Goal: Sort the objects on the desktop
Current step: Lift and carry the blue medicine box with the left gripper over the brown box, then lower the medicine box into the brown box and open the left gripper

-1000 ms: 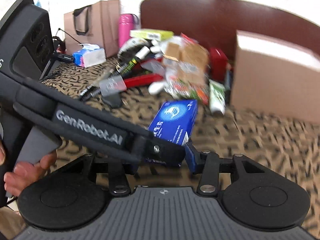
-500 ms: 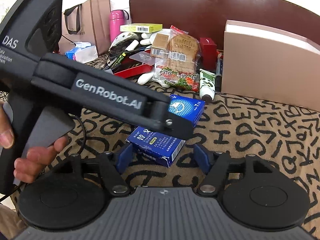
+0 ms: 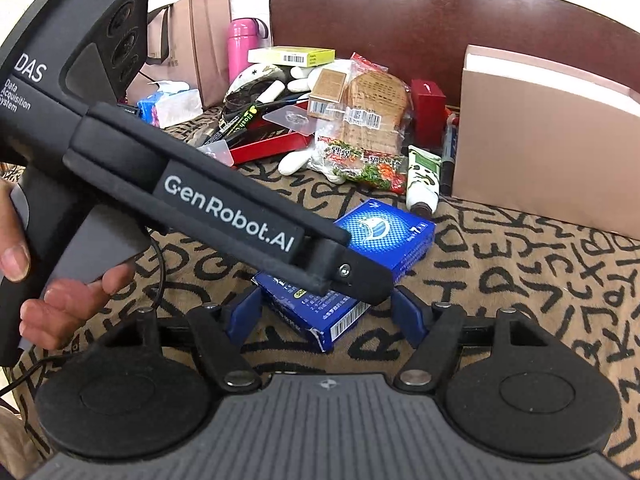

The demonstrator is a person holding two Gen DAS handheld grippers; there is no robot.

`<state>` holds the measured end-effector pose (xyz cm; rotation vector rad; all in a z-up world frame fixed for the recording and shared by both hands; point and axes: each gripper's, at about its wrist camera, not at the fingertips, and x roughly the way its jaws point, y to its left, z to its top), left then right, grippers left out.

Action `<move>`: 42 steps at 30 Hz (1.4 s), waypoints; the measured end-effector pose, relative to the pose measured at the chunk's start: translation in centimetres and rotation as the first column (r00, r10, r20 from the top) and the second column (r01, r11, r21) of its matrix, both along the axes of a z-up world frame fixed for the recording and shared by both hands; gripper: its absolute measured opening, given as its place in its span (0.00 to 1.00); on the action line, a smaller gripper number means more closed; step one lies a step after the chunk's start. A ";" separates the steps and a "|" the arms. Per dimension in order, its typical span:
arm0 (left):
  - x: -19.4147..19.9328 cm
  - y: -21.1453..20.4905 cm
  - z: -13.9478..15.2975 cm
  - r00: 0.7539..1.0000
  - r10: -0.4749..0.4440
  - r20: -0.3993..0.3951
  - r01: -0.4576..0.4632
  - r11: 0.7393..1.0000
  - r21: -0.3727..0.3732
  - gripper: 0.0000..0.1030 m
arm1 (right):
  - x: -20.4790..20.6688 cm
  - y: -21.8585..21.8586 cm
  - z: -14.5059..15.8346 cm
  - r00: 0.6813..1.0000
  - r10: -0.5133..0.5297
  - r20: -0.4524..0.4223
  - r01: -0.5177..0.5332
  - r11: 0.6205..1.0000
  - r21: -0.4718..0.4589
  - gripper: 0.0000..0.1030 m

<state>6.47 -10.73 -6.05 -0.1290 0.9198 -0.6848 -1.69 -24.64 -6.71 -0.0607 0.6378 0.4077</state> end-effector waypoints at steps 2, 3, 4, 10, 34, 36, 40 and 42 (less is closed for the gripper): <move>0.1 -0.2 0.0 1.000 -0.004 0.004 0.004 1.000 0.009 0.76 | 0.3 0.2 -0.2 1.000 0.008 -0.010 -0.008 1.000 -0.001 0.72; 0.0 -0.4 0.0 1.000 -0.004 0.009 0.004 1.000 0.017 0.76 | 0.3 0.2 -0.2 1.000 0.005 -0.010 -0.005 1.000 -0.004 0.71; 0.0 -0.5 0.0 1.000 -0.002 0.015 0.001 1.000 0.027 0.74 | 0.3 0.2 -0.2 1.000 0.004 -0.007 -0.004 1.000 -0.007 0.70; -0.3 -0.9 1.3 0.999 0.007 0.044 -0.008 1.000 0.023 0.71 | -0.5 -0.2 1.1 1.000 -0.002 0.030 0.002 1.000 -0.010 0.68; 7.2 -11.2 14.1 0.951 -0.068 0.301 0.094 0.993 -0.075 0.69 | 6.0 -8.4 12.9 0.940 -0.147 0.307 0.189 0.976 -0.110 0.65; 8.6 -12.6 14.4 0.949 -0.074 0.306 0.098 0.993 -0.064 0.69 | 7.5 -9.7 13.2 0.941 -0.163 0.296 0.201 0.974 -0.103 0.65; 11.9 -15.1 14.1 0.956 -0.078 0.282 0.100 0.993 -0.066 0.70 | 11.0 -12.0 13.7 0.947 -0.200 0.253 0.228 0.970 -0.087 0.66; 13.7 -16.3 13.7 0.965 -0.079 0.251 0.100 0.993 -0.070 0.70 | 12.4 -13.0 13.6 0.950 -0.215 0.227 0.239 0.968 -0.080 0.66</move>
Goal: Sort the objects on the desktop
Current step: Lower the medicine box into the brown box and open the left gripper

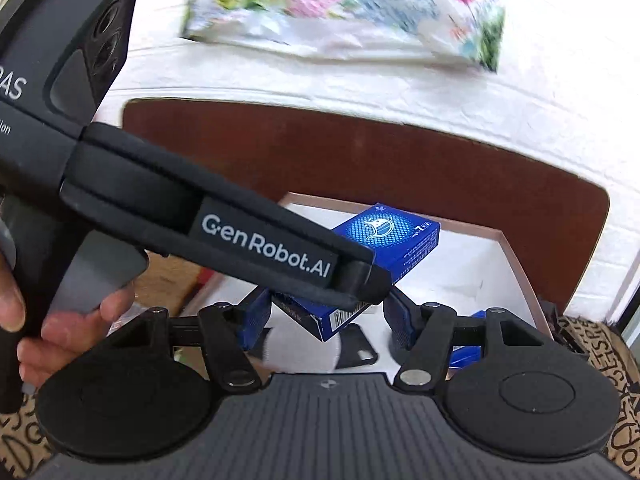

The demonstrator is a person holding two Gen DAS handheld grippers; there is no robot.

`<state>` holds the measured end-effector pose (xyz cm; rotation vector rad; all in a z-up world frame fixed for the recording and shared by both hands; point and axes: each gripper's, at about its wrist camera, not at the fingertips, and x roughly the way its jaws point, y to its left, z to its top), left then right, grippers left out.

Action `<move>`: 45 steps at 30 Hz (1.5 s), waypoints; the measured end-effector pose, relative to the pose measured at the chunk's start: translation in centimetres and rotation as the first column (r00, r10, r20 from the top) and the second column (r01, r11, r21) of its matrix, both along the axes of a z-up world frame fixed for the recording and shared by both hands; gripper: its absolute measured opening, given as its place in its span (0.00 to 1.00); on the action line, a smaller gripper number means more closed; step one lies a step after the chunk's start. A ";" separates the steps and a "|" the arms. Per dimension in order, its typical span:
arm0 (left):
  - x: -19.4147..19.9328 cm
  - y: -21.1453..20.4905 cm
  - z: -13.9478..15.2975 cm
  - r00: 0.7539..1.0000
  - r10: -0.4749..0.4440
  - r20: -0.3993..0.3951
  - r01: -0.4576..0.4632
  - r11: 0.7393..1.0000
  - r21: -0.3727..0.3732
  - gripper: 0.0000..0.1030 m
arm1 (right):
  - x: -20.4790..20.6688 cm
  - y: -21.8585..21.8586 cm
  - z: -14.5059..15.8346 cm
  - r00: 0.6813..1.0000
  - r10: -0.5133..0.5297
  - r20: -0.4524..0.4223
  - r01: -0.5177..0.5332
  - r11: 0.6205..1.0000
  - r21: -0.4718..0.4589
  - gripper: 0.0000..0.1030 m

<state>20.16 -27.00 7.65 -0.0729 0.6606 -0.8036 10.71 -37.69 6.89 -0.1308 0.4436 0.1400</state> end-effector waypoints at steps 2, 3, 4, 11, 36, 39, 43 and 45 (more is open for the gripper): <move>1.7 -1.1 -0.5 1.000 -0.006 -0.026 0.006 1.000 0.000 0.70 | 1.6 -1.2 -0.1 1.000 -0.011 -0.027 0.011 1.000 0.007 0.66; 2.5 -1.7 -0.8 0.999 -0.007 -0.036 0.007 1.000 0.001 0.70 | 2.2 -1.3 -0.2 0.999 -0.016 -0.041 0.016 1.000 0.009 0.66; 3.3 -2.3 -1.0 0.999 -0.008 -0.045 0.008 1.000 0.003 0.70 | 2.9 -1.8 -0.4 0.998 -0.021 -0.054 0.022 1.000 0.015 0.66; 8.6 -5.9 -3.1 0.993 -0.021 -0.116 0.021 1.000 -0.001 0.70 | 8.0 -4.8 -1.8 0.988 -0.061 -0.139 0.061 0.998 0.000 0.66; 13.0 -7.5 -5.6 0.991 0.071 -0.114 -0.064 0.996 0.064 1.00 | 12.9 -8.9 -4.0 0.943 -0.169 -0.288 0.172 0.985 -0.013 0.99; 12.4 -7.3 -5.5 0.991 0.076 -0.106 -0.067 0.995 0.080 1.00 | 14.7 -8.8 -3.4 0.934 -0.166 -0.316 0.180 0.984 0.013 0.99; 11.2 -6.4 -5.2 0.990 0.092 -0.103 -0.085 0.994 0.071 1.00 | 13.4 -8.0 -3.6 0.930 -0.169 -0.328 0.182 0.983 0.009 0.99; 10.5 -6.2 -4.8 0.993 0.089 -0.074 -0.084 0.993 0.078 1.00 | 12.9 -7.7 -3.4 0.932 -0.165 -0.323 0.176 0.984 0.005 0.99</move>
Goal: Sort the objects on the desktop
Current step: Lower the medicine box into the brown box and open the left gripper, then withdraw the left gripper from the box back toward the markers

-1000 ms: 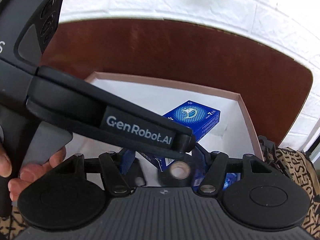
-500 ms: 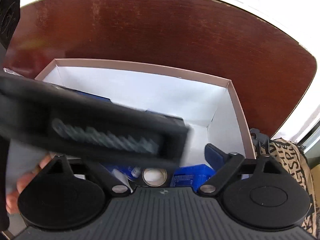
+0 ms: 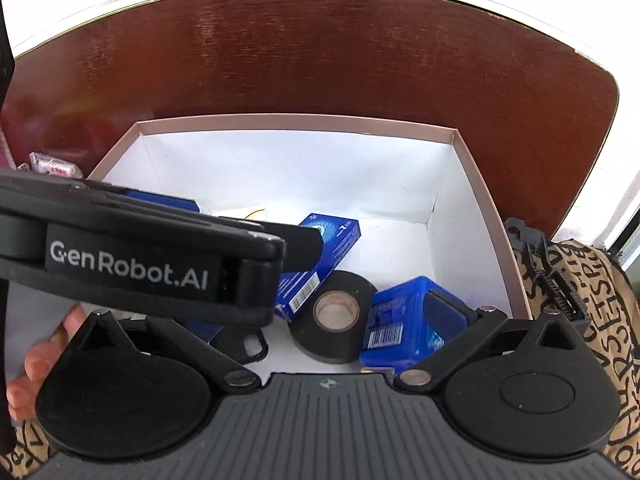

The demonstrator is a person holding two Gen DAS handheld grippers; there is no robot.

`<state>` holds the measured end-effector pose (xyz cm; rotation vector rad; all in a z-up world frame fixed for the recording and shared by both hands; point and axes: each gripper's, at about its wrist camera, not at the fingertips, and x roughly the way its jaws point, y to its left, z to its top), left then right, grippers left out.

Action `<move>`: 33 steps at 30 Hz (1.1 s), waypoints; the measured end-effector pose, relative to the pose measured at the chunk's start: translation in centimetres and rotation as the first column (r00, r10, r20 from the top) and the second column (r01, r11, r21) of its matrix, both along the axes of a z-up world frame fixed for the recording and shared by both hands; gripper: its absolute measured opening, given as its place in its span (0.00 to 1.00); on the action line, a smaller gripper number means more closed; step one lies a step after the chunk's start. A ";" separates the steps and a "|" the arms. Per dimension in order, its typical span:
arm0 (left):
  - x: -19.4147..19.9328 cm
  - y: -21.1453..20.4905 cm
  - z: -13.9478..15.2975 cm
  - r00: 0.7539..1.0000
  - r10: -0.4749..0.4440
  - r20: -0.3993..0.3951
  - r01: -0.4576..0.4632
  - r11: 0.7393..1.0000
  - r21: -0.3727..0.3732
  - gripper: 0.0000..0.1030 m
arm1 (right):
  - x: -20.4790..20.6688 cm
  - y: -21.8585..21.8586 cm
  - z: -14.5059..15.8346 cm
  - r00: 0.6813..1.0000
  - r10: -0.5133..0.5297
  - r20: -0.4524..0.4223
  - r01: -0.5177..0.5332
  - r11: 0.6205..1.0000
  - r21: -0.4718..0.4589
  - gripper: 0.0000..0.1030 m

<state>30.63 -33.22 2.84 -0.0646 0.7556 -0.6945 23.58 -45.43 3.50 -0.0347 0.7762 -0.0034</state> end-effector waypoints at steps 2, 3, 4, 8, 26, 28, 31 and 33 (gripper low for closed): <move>-0.7 0.2 0.5 1.000 -0.004 0.024 0.004 1.000 0.002 1.00 | -0.5 0.2 0.2 1.000 0.003 0.010 -0.003 1.000 0.000 0.99; -1.0 0.4 0.7 1.000 -0.006 0.030 0.006 1.000 0.001 1.00 | -0.8 0.2 0.4 1.000 0.004 0.017 -0.004 1.000 0.002 1.00; -1.3 0.5 0.9 0.999 -0.005 0.035 0.005 1.000 -0.001 1.00 | -1.0 0.3 0.6 1.000 0.004 0.023 -0.004 1.000 0.006 1.00; -2.8 1.1 1.9 0.998 -0.011 0.067 0.011 1.000 -0.001 1.00 | -1.9 0.7 1.3 0.999 -0.005 0.042 0.004 1.000 0.015 1.00; -12.7 6.6 4.0 0.987 0.042 0.154 -0.041 0.999 -0.012 1.00 | -10.7 3.2 3.2 0.983 -0.035 0.182 0.025 0.998 0.060 1.00; -13.8 7.5 3.7 0.988 0.057 0.146 -0.056 0.998 -0.013 1.00 | -12.0 3.7 3.0 0.980 -0.032 0.198 0.017 0.997 0.075 1.00; -15.4 8.8 3.2 0.986 0.080 0.149 -0.081 0.997 -0.004 1.00 | -13.8 4.8 2.7 0.976 -0.020 0.215 0.004 0.997 0.072 1.00; -16.6 9.6 2.9 0.983 0.102 0.155 -0.104 0.995 0.007 1.00 | -14.8 5.7 2.4 0.974 -0.009 0.227 -0.004 0.998 0.058 1.00</move>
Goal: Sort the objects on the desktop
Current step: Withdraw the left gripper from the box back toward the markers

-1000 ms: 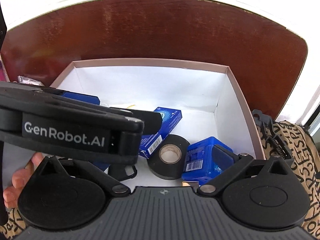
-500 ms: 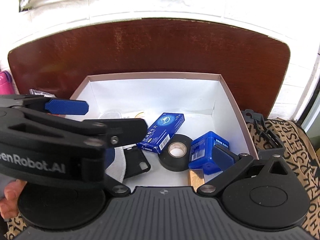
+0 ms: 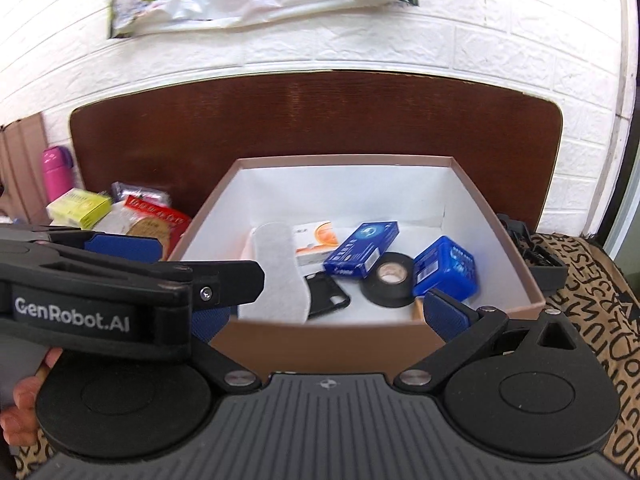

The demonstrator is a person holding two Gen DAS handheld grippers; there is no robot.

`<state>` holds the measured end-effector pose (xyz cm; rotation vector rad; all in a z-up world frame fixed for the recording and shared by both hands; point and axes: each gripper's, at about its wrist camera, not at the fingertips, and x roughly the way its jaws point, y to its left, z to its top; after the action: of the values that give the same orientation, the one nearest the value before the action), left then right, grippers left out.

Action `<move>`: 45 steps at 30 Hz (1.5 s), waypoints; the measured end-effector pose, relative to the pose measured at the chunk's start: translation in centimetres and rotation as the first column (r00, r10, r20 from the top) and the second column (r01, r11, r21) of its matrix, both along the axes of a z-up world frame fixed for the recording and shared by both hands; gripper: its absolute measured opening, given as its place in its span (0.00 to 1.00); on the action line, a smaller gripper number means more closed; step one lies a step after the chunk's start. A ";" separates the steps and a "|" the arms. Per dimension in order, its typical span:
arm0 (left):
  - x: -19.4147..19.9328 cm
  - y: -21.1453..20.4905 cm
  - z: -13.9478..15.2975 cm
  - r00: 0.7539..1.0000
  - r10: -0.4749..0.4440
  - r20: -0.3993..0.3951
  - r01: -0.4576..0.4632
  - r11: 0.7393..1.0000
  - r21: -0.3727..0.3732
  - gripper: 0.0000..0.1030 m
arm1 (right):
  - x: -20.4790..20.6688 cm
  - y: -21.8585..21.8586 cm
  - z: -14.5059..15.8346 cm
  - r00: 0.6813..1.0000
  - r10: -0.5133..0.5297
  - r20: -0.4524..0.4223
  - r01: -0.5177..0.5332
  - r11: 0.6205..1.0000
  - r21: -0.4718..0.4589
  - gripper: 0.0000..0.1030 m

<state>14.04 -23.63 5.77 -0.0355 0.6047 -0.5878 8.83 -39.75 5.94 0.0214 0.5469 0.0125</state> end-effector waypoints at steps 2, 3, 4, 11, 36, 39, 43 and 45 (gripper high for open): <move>-1.1 0.9 -0.3 1.000 0.015 -0.002 -0.015 1.000 -0.005 1.00 | -1.0 0.8 -0.3 1.000 0.008 0.013 -0.008 1.000 0.001 1.00; -1.6 1.3 -0.4 1.000 0.018 -0.005 -0.018 1.000 -0.008 1.00 | -1.5 1.2 -0.4 1.000 0.014 0.019 -0.014 1.000 0.006 1.00; -2.0 1.7 -0.5 1.000 0.019 -0.008 -0.020 1.000 -0.011 1.00 | -1.9 1.6 -0.6 1.000 0.018 0.023 -0.019 1.000 0.013 1.00; -5.5 4.4 -1.9 0.998 0.058 0.005 -0.058 0.998 0.003 1.00 | -5.0 4.3 -2.3 0.998 0.030 0.062 -0.033 0.999 0.044 1.00; -13.2 13.4 -9.1 0.970 0.192 -0.149 -0.195 0.981 -0.004 1.00 | -11.3 14.5 -9.8 0.990 0.136 0.025 -0.137 0.989 0.060 1.00; -13.3 14.5 -9.7 0.963 0.209 -0.171 -0.214 0.977 -0.012 1.00 | -11.2 15.4 -10.4 0.989 0.148 0.016 -0.149 0.987 0.063 1.00; -13.6 15.6 -10.3 0.958 0.224 -0.179 -0.231 0.973 -0.020 1.00 | -11.1 16.2 -10.8 0.986 0.168 0.006 -0.168 0.984 0.067 1.00; -13.5 16.2 -10.3 0.956 0.230 -0.181 -0.239 0.971 -0.029 1.00 | -11.0 16.5 -10.8 0.984 0.176 0.002 -0.176 0.982 0.076 1.00</move>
<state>0.54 -7.48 -4.56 -0.2066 0.7459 -0.3703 -2.15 -23.23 -4.90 0.0467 0.5510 0.2057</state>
